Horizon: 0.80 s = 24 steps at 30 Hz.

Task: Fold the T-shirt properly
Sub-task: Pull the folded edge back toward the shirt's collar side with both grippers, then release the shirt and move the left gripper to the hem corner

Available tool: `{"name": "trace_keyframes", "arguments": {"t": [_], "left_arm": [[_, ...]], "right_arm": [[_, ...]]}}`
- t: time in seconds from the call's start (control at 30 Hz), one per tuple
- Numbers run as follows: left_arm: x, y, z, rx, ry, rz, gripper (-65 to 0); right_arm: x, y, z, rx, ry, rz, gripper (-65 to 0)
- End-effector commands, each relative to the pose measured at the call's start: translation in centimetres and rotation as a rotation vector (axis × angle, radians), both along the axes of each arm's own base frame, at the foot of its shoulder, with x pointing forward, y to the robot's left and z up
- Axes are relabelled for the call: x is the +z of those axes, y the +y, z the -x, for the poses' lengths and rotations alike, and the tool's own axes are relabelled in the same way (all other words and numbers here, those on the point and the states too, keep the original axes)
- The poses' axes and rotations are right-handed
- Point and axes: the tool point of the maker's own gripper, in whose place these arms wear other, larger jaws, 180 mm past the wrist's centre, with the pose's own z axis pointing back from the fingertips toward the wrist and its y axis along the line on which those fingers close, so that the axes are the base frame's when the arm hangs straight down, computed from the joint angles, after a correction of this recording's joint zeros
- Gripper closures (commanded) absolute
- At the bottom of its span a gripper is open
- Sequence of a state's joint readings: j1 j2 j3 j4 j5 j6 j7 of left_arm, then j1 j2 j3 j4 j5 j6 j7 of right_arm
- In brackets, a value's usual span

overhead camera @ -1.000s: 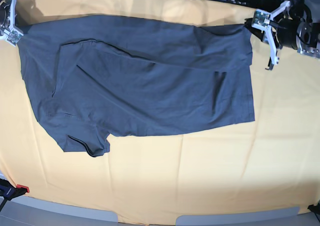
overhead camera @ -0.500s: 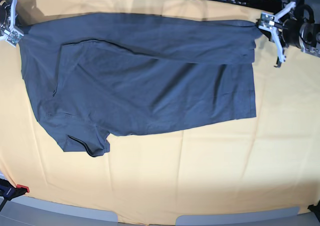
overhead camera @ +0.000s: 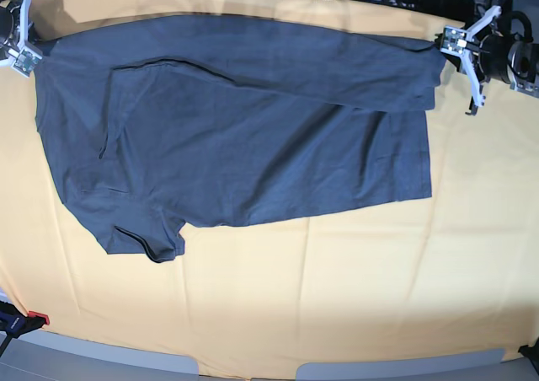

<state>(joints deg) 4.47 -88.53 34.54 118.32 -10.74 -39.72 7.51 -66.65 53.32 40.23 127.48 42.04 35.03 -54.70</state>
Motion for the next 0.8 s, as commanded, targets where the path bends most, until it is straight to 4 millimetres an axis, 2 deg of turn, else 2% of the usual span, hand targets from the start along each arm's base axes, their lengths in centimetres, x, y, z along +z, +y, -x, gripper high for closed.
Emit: {"name": "trace_keyframes", "arguments": {"t": [0.0,0.03,0.07,0.13,0.17,0.2,0.27,0.37,0.47,0.57,0.77], "left_arm": [[0.5,-0.4,-0.1,0.008,0.006,0.023,0.0],[0.6,-0.6,0.0,0.028,0.021,0.031,0.0],[0.7,-0.7,0.1,0.049,0.035,0.034,-1.8],[0.4,0.0,0.3,0.084,0.057,-0.015,-13.8],[0.2,0.4,0.4,0.094,0.066,-0.048,-20.6],[0.1,0.8,0.6,0.099,0.073,-0.08,-26.7],[0.1,1.0,1.1,0.105,0.091,-0.12,-33.3],[0.2,1.0,1.5,0.1,0.103,-0.148,-33.1],[0.8,0.3,1.1,0.093,0.085,-0.129,-33.1],[2.1,-0.5,-0.5,0.112,0.044,-0.097,-33.1],[6.3,-1.8,-6.0,0.229,-0.076,0.032,-33.1]], "right_arm": [[0.3,-0.1,-0.2,0.01,0.0,0.013,0.0],[0.3,-0.1,0.0,0.006,0.008,0.008,-5.0],[0.2,0.1,0.2,-0.002,0.022,-0.002,-13.5],[0.1,0.5,0.8,-0.01,0.055,-0.029,-30.8],[0.0,0.9,1.1,0.006,0.074,-0.046,-36.3],[0.0,1.3,1.4,0.022,0.088,-0.064,-38.2],[0.1,1.9,1.7,0.031,0.103,-0.087,-38.2],[0.8,3.1,1.6,0.075,0.093,-0.085,-38.2],[1.8,3.9,1.0,0.113,0.059,-0.072,-38.1],[2.7,2.9,0.0,0.083,0.012,-0.04,-38.2],[6.1,0.2,-3.2,0.017,-0.152,0.042,-38.1]]}}
